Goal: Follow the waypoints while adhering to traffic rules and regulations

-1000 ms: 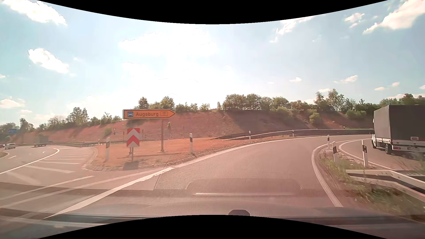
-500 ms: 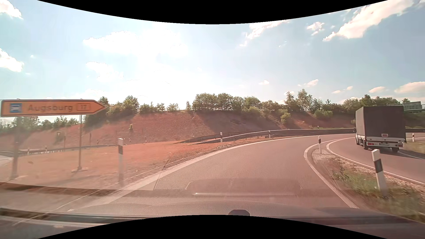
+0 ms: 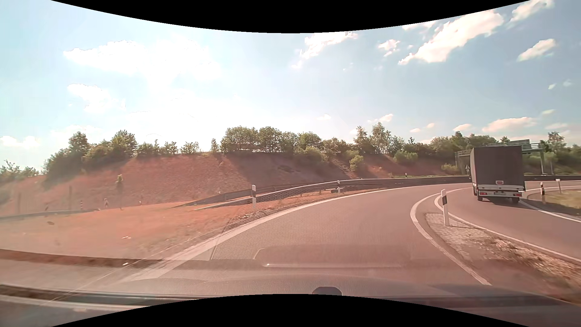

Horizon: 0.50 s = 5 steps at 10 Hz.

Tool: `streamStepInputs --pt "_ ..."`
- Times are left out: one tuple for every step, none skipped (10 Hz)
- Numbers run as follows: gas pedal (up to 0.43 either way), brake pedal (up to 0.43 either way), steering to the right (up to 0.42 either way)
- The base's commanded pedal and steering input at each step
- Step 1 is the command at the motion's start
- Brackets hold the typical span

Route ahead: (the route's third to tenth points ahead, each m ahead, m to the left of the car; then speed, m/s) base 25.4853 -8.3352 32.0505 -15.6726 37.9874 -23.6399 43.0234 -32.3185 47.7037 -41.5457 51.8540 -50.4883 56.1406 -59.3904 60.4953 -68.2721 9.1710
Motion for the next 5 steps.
streamStepInputs --pt "0.197 0.000 0.130" --pt "0.197 0.000 0.130" --pt "0.197 0.000 0.130" --pt "0.197 0.000 0.130" --pt "0.197 0.000 0.130"
